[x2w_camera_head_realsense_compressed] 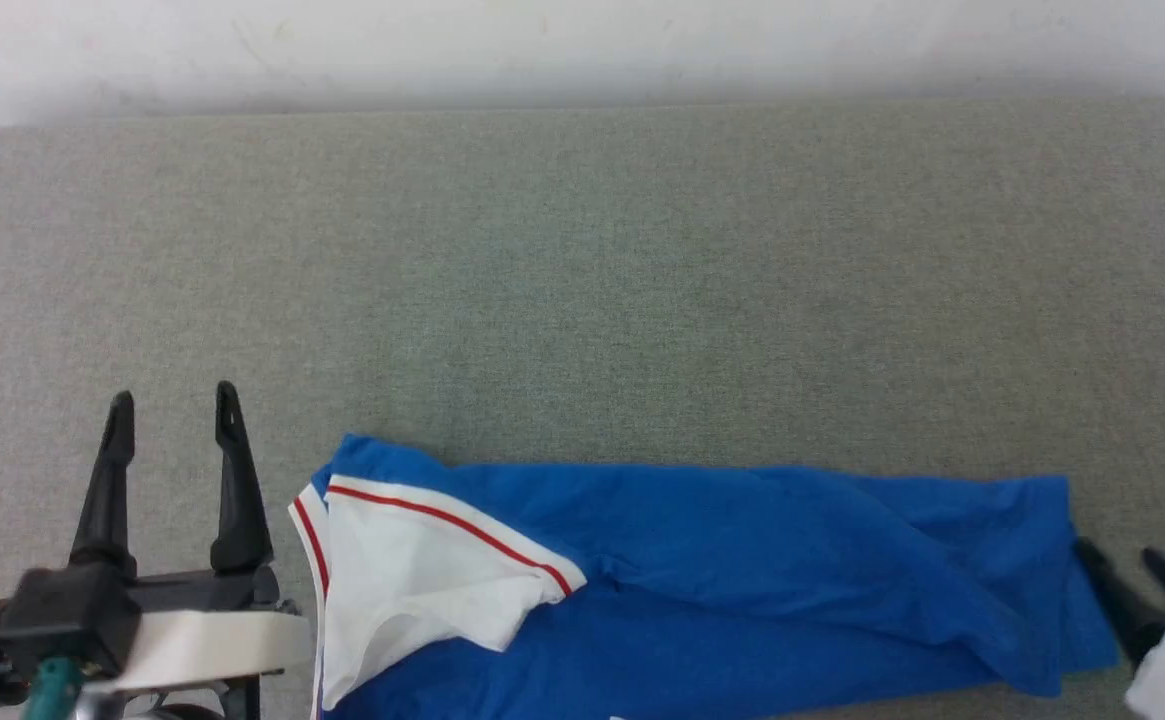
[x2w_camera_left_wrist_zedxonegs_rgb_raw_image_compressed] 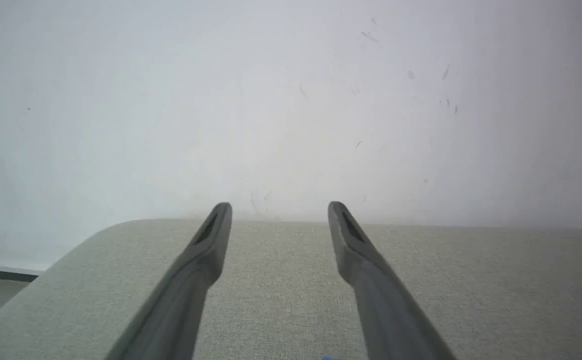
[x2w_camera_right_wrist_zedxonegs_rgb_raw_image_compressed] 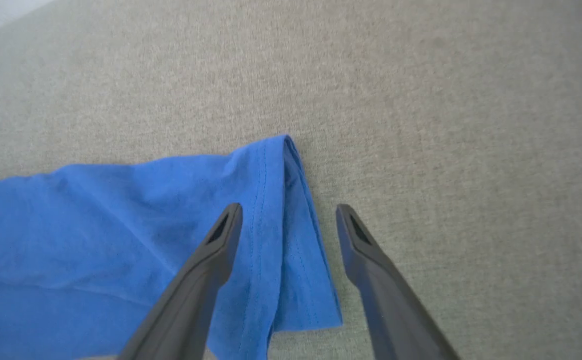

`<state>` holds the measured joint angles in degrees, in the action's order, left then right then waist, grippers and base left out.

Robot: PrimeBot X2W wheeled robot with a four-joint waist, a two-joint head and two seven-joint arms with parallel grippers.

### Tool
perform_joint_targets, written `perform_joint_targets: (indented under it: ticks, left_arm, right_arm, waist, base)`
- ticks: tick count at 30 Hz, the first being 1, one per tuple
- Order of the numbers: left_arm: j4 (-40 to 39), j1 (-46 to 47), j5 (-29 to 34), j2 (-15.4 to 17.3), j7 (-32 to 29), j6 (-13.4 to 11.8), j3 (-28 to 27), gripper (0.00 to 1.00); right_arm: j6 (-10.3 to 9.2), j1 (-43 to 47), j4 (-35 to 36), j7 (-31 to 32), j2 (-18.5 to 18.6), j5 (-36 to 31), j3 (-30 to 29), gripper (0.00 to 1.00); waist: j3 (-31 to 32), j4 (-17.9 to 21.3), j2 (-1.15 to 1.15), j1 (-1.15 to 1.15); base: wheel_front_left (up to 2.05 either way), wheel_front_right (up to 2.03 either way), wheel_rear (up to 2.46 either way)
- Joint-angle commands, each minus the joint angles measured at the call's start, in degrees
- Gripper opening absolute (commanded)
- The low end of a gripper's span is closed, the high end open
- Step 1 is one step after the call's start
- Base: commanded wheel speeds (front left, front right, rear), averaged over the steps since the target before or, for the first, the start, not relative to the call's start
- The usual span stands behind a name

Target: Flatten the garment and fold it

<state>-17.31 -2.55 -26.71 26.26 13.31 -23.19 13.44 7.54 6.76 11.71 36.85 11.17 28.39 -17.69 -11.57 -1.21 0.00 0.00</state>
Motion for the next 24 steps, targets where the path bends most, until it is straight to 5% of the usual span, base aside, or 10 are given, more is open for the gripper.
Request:
perform_joint_targets:
  ticks: [1, 5, 15, 16, 18, 24]
  left_arm:
    - [-0.8, -1.1, 5.6, 0.0, 1.1, -2.6, 0.2, 1.00]
    - [-0.3, -1.4, 11.1, -1.1, 1.5, -3.8, 2.6, 1.00]
    - [1.4, -0.6, 11.7, -2.6, 1.7, -2.3, 3.3, 1.00]
    - [1.5, -0.6, 11.6, -2.6, 1.7, -2.2, 3.2, 1.00]
    - [1.6, -0.6, 11.4, -2.7, 1.7, -1.8, 3.1, 1.00]
    - [1.6, -1.4, 10.7, -2.5, 1.7, -1.3, 2.1, 1.00]
  right_arm:
    - [-0.05, 0.6, -1.8, 0.5, -0.4, -0.9, 1.7, 1.00]
    - [-0.05, 0.1, -5.4, -0.2, 0.1, -2.6, 3.7, 1.00]
    - [-0.05, -1.3, -12.7, -3.3, 2.3, -5.1, 5.9, 1.00]
    - [-0.05, -1.6, -13.5, -3.4, 2.3, -4.8, 6.1, 0.48]
    - [-0.05, -1.9, -15.0, -3.4, 2.5, -4.5, 6.6, 0.00]
    - [-0.05, -3.1, -16.7, -5.2, 2.5, -3.4, 5.9, 0.00]
  waist:
    - [-0.5, -0.5, 0.00, 0.00]
    - [-1.1, -1.7, 0.00, 0.00]
    - [-1.2, -4.0, 0.00, 0.00]
    - [-1.2, -4.1, 0.00, 0.00]
    - [-1.1, -4.3, 0.00, 0.00]
    - [0.1, -4.0, 0.00, 0.00]
  base:
    - [0.00, 0.00, 0.00]
    - [0.00, 0.00, 0.00]
    - [0.00, 0.00, 0.00]
    - [0.00, 0.00, 0.00]
    - [0.00, 0.00, 0.00]
    - [0.00, 0.00, 0.00]
